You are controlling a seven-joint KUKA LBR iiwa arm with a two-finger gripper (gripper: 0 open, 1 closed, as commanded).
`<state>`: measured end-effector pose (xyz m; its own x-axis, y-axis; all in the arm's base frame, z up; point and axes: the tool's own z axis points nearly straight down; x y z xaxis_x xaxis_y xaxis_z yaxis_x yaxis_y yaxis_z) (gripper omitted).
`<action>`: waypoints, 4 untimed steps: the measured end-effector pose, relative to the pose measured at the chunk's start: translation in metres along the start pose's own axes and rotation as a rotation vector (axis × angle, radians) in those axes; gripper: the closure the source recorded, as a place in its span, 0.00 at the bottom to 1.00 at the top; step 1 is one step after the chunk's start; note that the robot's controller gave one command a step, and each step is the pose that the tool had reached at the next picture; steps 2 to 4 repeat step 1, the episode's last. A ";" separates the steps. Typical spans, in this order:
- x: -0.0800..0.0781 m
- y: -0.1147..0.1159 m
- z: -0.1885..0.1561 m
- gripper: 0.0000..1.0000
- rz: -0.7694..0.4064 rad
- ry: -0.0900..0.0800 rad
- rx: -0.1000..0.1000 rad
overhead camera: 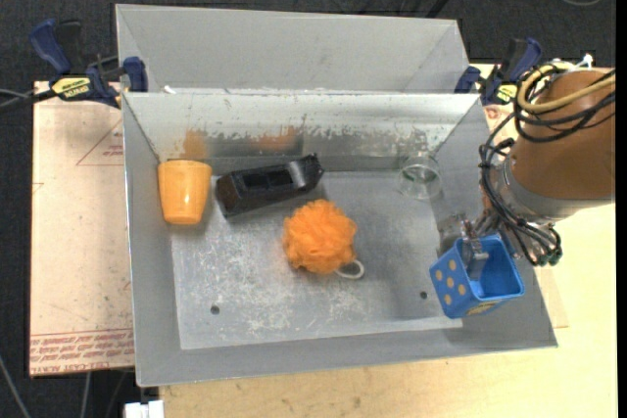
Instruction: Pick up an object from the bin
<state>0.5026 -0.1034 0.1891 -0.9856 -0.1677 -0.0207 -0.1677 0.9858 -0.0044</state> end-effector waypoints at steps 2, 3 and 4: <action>0.005 0.004 -0.042 1.00 -0.030 0.007 -0.004; 0.005 0.004 -0.042 1.00 -0.030 0.007 -0.004; 0.005 0.004 -0.042 1.00 -0.030 0.007 -0.004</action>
Offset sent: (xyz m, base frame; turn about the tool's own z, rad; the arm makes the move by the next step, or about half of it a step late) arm 0.0018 -0.0197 0.1480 -0.0177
